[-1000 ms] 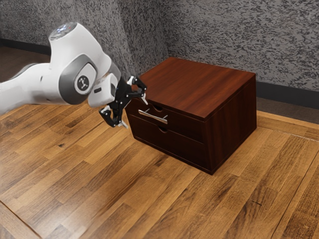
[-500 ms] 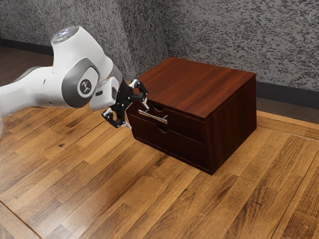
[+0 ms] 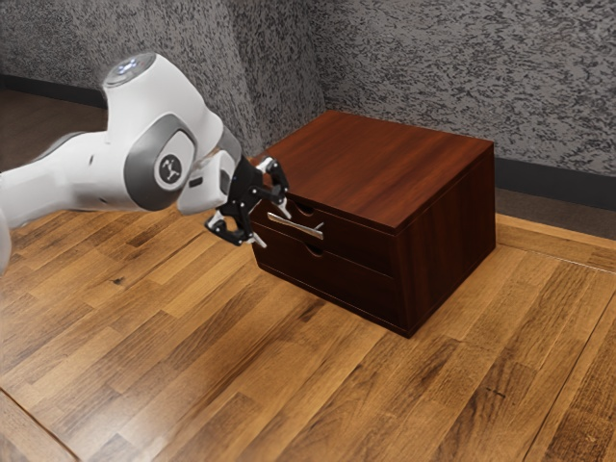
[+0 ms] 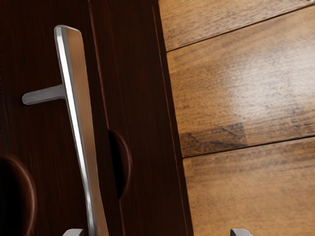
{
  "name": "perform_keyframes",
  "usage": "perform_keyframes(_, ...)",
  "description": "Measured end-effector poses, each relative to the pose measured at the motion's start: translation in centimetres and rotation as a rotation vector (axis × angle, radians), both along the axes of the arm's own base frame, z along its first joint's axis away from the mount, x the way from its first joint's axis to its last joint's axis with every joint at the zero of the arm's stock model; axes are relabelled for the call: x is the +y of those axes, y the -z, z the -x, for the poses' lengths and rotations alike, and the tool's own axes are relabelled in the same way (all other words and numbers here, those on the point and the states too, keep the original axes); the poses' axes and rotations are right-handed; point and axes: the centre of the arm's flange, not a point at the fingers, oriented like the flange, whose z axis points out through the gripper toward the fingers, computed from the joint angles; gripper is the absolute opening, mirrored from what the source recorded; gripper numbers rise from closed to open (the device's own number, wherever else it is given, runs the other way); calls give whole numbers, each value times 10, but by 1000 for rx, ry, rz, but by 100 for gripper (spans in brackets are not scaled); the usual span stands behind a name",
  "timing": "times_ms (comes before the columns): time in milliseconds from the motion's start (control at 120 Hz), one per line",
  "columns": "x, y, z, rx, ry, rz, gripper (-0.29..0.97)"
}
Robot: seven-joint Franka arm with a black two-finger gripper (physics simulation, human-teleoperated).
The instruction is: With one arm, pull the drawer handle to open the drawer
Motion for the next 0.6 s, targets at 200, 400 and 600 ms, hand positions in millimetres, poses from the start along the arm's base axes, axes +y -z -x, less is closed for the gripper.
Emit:
perform_keyframes(200, 0, 0, 0, -4, -3, 15, 25)
perform_keyframes(400, 0, -1, 0, -7, -7, 26, 12)
perform_keyframes(600, -1, -4, 1, 0, -24, 38, 4)
